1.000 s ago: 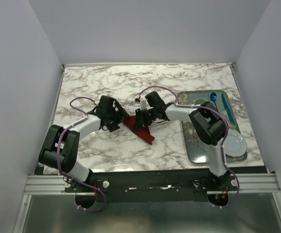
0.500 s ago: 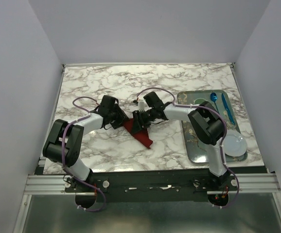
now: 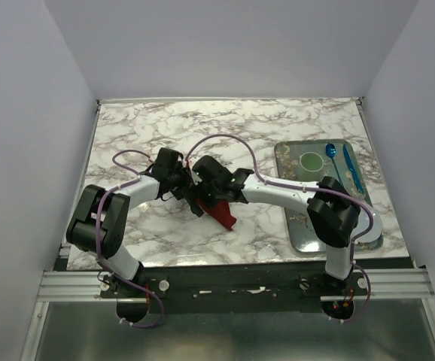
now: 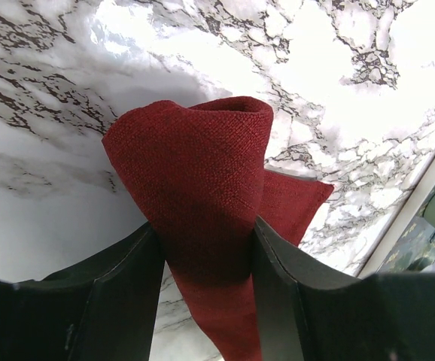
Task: Fold the napkin, place the utensils inside, and roll it up
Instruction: Roll the napkin with the utensil
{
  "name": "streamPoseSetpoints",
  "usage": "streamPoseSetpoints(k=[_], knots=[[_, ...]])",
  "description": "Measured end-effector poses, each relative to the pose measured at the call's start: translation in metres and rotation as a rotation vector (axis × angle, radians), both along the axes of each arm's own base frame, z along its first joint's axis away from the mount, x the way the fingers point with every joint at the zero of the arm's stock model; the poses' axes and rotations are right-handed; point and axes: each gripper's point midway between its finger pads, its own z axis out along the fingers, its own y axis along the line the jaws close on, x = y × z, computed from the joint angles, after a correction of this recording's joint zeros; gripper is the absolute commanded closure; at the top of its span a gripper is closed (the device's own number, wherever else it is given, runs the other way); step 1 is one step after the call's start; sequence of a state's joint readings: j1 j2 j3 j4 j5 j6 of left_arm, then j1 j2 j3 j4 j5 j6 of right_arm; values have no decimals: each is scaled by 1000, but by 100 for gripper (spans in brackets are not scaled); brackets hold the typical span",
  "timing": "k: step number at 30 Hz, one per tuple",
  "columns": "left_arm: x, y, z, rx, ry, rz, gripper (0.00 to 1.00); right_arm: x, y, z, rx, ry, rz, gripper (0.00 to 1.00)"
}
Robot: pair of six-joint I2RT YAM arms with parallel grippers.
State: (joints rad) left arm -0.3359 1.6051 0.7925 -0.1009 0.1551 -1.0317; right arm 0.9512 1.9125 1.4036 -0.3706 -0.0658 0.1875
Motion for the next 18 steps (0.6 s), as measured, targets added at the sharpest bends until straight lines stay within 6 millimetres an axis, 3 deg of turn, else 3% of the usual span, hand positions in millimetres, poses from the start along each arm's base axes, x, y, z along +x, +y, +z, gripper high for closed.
streamPoseSetpoints(k=[8,12,18], knots=[[0,-4,-1,-19,8,-13,51,1,-4,-15,-209,-229,-34,10],[0,-7,-1,-31,12,-22,49,4,-8,-28,-283,-284,-40,17],[1,-8,1,-38,9,-24,31,8,-13,-36,-319,-311,-55,45]])
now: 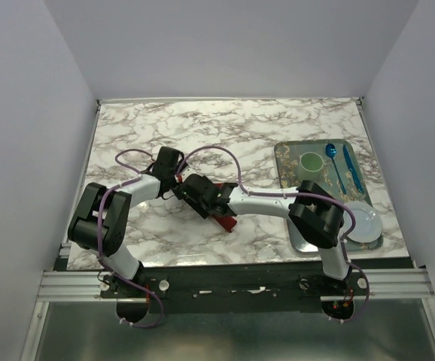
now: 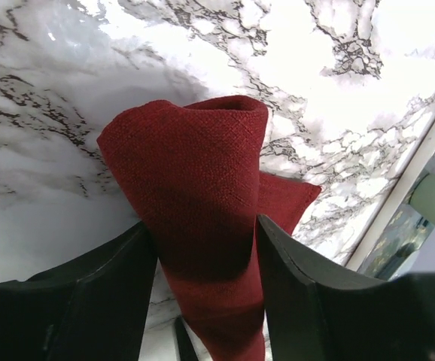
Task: Fold the napkin, place the utensils inside, and roll it up
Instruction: Roll the napkin with the utensil
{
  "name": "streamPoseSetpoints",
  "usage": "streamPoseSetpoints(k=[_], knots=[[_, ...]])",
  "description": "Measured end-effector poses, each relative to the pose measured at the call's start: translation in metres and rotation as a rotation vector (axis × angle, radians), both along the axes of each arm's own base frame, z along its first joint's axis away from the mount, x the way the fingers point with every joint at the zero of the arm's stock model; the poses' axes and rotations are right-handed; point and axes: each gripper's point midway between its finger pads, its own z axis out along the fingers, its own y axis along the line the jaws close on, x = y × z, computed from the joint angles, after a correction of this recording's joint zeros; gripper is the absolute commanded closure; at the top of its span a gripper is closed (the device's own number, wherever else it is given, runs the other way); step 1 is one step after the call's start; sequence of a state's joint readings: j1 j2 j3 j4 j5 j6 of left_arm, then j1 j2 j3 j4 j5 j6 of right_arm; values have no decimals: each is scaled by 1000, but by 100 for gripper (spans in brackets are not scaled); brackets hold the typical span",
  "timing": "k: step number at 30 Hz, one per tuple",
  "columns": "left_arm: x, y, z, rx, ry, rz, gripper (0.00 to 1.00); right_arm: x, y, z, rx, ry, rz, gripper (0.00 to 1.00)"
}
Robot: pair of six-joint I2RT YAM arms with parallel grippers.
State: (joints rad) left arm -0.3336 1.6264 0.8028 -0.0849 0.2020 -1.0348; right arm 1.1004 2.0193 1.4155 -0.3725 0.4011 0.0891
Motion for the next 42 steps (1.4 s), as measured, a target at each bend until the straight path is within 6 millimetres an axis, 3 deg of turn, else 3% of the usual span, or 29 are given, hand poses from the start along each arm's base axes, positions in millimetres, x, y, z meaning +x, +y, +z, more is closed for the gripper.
streamPoseSetpoints(k=[1,2,9,15,22,29,32,34,36,40,42], knots=[[1,-1,1,-6,-3,-1,27,1,0,1,3,-7,-6,64],[2,-2,3,-9,-7,-2,27,3,0,1,4,-10,-8,70],[5,-3,9,-6,-16,-11,11,15,-6,-2,34,11,-34,82],[7,9,13,59,-5,-10,7,25,-10,-4,170,140,-41,82],[18,24,28,90,-29,13,7,39,-14,-6,456,433,-47,79],[15,12,26,68,-27,-20,8,39,-11,-10,734,755,-20,78],[13,3,12,67,0,-39,11,33,-8,-9,790,842,7,76],[16,-1,10,54,4,-41,13,27,-7,-10,805,884,21,73],[22,-3,9,54,-3,-41,22,23,-6,-9,812,912,31,72],[27,-3,6,64,-10,-35,43,18,-6,-8,816,937,35,56],[27,-1,3,74,-9,-28,48,18,-7,-9,811,934,33,49]])
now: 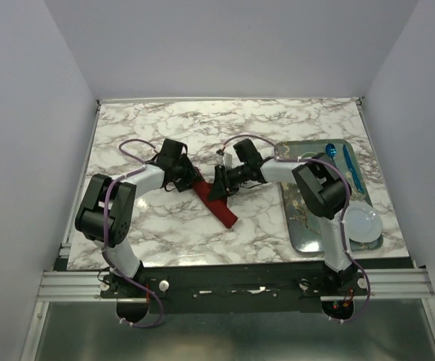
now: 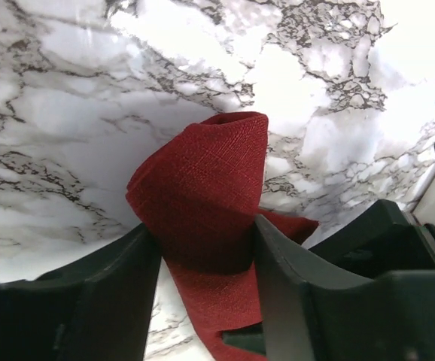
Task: Fold the napkin, place the utensils inside, and roll it up
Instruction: Roll the napkin with the utensil
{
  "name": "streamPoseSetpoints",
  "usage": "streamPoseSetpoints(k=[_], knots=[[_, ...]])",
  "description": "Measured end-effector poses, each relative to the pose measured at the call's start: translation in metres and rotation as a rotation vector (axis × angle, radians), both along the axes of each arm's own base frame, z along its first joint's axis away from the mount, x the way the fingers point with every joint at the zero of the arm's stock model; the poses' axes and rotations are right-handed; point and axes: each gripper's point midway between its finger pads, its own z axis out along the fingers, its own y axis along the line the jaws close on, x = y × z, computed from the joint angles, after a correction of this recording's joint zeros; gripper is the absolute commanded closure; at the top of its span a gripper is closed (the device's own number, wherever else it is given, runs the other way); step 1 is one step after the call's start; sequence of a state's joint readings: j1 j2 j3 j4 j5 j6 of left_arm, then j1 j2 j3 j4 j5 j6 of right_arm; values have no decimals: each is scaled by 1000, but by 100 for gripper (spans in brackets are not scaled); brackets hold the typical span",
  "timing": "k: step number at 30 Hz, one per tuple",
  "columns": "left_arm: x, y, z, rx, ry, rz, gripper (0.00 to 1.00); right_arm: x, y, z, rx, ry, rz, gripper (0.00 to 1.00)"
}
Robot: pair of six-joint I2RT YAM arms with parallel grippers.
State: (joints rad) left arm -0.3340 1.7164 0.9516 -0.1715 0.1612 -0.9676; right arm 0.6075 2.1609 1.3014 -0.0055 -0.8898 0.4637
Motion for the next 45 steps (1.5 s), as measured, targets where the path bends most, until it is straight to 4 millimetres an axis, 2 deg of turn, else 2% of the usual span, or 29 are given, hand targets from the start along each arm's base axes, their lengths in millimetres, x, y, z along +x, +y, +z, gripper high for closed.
streamPoseSetpoints(k=[3,5,7,10,13,17,20,24,30,34,37,38,40,41,44,45], knots=[[-3,3,-3,8,-3,8,51,-1,-5,2,-35,-24,-14,40],[-6,5,-4,10,-6,10,53,-1,-8,8,-64,-57,-27,31],[-11,6,-4,10,-4,10,54,0,-12,14,-121,-122,-48,21],[-15,8,-5,11,-2,10,55,0,-11,32,-217,-284,-79,12],[-16,8,-4,11,0,10,56,-10,1,49,-303,-475,-82,11],[-17,8,-4,11,1,9,56,-24,21,59,-415,-705,-71,9],[-17,8,-5,10,4,8,56,-30,28,54,-510,-811,-59,9],[-18,7,-5,5,9,7,56,-20,26,41,-641,-895,-84,9],[-20,4,-3,-20,23,10,57,-19,18,11,-791,-936,-78,10],[-21,3,-4,-29,32,16,57,-20,16,3,-826,-943,-86,16],[-22,3,-4,-33,34,19,53,-19,16,2,-833,-941,-106,44],[-22,2,-4,-35,37,20,46,-19,16,2,-832,-935,-112,57],[-22,2,-4,-35,37,20,38,-18,15,-1,-829,-914,-126,62],[-22,2,-4,-36,36,20,29,-18,15,-3,-823,-899,-128,68],[-22,2,0,-38,25,16,13,-15,13,-5,-797,-868,-136,76],[-22,2,2,-37,18,11,11,-14,12,-6,-780,-851,-138,78]])
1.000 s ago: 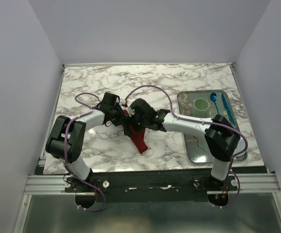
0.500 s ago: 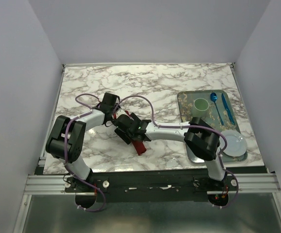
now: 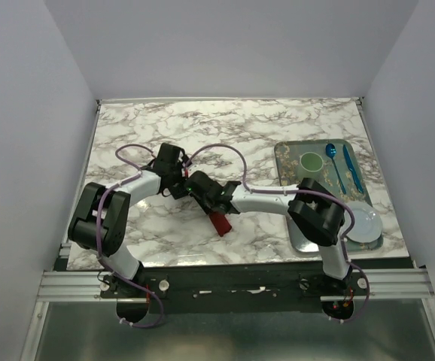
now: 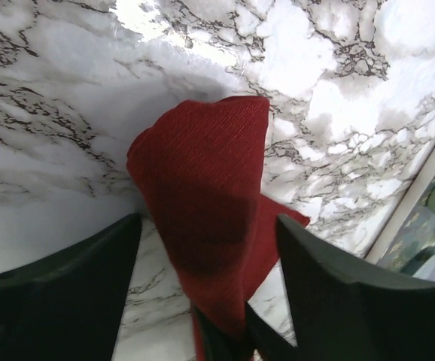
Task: Fold the napkin, place the utensils inside, and roll it up
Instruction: Roll the napkin with the utensil
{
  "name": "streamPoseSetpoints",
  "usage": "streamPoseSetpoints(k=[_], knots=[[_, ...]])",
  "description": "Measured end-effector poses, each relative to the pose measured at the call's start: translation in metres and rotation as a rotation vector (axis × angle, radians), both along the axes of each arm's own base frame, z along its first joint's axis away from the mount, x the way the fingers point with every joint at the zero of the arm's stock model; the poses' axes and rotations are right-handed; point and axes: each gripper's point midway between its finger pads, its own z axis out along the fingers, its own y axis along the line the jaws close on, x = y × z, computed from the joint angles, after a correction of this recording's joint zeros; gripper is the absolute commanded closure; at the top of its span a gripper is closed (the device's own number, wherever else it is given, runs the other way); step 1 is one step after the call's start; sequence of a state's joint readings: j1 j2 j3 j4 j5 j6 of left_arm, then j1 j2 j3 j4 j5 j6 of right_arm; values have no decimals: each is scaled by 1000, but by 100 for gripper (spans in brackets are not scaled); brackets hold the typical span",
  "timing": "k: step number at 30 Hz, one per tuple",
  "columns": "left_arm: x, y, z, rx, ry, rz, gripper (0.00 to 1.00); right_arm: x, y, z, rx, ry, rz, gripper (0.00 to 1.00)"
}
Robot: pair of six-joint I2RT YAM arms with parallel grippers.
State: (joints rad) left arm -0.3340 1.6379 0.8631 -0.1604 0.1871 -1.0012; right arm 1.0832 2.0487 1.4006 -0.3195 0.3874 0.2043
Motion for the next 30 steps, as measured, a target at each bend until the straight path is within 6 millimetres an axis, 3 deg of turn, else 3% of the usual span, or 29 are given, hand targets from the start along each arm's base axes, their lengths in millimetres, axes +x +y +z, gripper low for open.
streamPoseSetpoints(k=[13,18,22,25,30], knots=[[6,12,21,91,-66,-39,7,19,-13,4,578,489,30,75],[6,6,20,70,-63,-47,8,20,-14,3,782,707,81,72],[4,-2,7,64,-29,-61,9,12,-14,2,883,852,140,71],[10,-14,7,54,-33,-77,16,5,-12,2,907,918,170,69],[10,-20,0,78,-23,-81,39,-2,-13,2,915,970,179,50]])
